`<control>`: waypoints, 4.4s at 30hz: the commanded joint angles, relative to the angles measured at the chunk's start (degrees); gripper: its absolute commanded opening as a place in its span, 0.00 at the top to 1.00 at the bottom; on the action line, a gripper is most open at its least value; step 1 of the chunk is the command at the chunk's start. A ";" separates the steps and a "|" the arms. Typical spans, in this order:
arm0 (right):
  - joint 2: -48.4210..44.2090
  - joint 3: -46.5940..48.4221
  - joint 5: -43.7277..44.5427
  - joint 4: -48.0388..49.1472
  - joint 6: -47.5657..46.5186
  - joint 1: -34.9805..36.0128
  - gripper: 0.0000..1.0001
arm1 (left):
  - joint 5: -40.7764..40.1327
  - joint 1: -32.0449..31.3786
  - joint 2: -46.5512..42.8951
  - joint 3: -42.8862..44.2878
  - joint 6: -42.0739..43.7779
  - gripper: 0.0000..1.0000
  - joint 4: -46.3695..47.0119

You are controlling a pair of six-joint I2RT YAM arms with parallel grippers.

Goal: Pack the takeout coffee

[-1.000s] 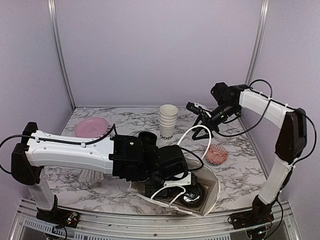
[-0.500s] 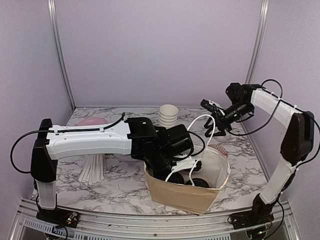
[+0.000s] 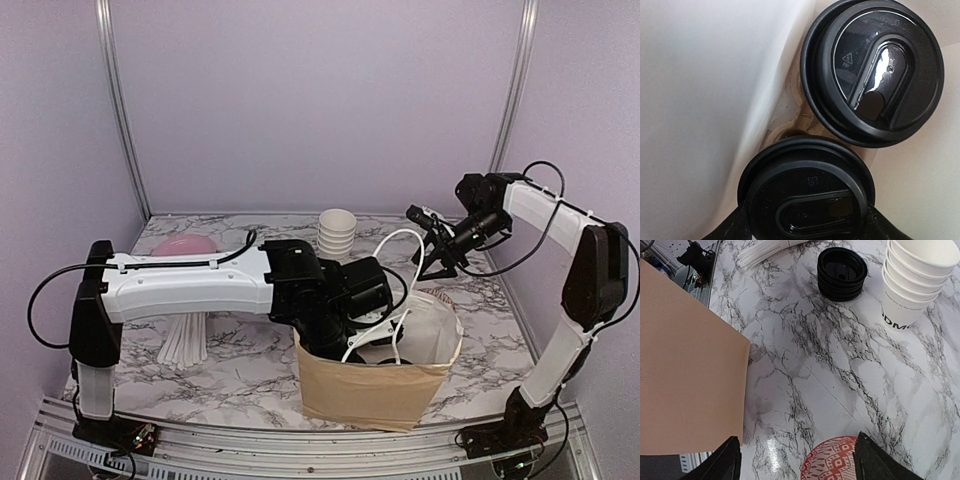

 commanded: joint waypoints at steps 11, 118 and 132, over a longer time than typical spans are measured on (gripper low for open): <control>-3.66 -0.80 2.05 1.09 1.99 -0.26 0.25 | -7.27 -1.61 5.51 3.94 -4.12 0.40 -4.50; -15.43 6.26 14.73 8.89 16.36 24.50 0.59 | -31.19 40.22 -45.38 -65.83 22.51 0.59 35.94; -22.14 2.88 15.42 10.72 16.63 24.52 0.58 | -32.92 40.57 -39.94 -66.34 26.01 0.59 39.76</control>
